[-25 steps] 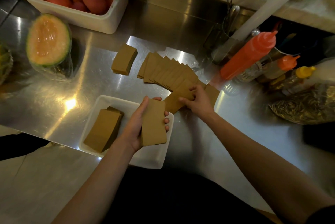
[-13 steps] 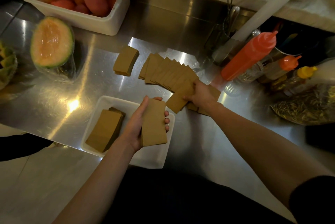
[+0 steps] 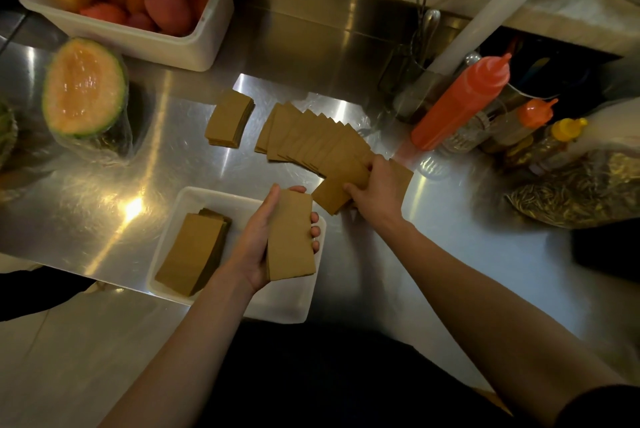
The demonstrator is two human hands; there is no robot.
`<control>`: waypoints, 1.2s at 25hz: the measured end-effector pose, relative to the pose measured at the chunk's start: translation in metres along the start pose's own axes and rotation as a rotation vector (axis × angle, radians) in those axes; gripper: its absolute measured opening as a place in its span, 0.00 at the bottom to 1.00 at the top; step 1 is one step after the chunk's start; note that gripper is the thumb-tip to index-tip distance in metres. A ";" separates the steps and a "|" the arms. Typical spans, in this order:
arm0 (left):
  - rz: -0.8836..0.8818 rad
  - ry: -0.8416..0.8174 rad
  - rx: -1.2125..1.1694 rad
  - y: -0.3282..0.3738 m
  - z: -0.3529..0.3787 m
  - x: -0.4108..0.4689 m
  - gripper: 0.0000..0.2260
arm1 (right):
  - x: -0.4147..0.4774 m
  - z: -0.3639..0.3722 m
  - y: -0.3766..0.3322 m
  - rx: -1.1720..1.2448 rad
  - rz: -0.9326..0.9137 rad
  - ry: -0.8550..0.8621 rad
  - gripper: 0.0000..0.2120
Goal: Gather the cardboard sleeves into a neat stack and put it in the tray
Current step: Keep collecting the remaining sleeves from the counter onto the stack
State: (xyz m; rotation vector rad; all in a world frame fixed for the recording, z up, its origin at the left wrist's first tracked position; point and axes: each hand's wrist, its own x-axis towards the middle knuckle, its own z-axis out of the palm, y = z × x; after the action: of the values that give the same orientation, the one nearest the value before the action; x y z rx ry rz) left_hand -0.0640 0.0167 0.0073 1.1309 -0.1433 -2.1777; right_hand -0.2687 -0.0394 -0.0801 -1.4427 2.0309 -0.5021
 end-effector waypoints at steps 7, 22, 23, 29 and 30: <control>-0.026 -0.012 0.010 -0.002 0.002 0.001 0.21 | -0.031 -0.017 0.007 0.359 0.072 -0.134 0.16; -0.048 -0.017 0.028 -0.006 0.005 0.005 0.20 | 0.045 -0.087 0.062 0.221 0.171 -0.393 0.39; -0.047 -0.016 0.025 -0.006 0.005 0.005 0.20 | 0.050 -0.086 0.064 0.205 0.161 -0.392 0.39; -0.025 -0.008 0.016 -0.003 0.001 0.000 0.20 | 0.057 -0.073 0.072 -0.083 0.090 -0.369 0.36; -0.023 -0.009 0.016 -0.003 0.001 0.000 0.20 | 0.057 -0.072 0.074 -0.130 0.074 -0.354 0.35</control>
State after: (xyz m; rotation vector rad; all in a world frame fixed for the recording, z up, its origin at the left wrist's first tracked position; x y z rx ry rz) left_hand -0.0663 0.0186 0.0065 1.1366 -0.1530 -2.2060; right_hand -0.3823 -0.0700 -0.0854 -1.4108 1.8482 -0.0753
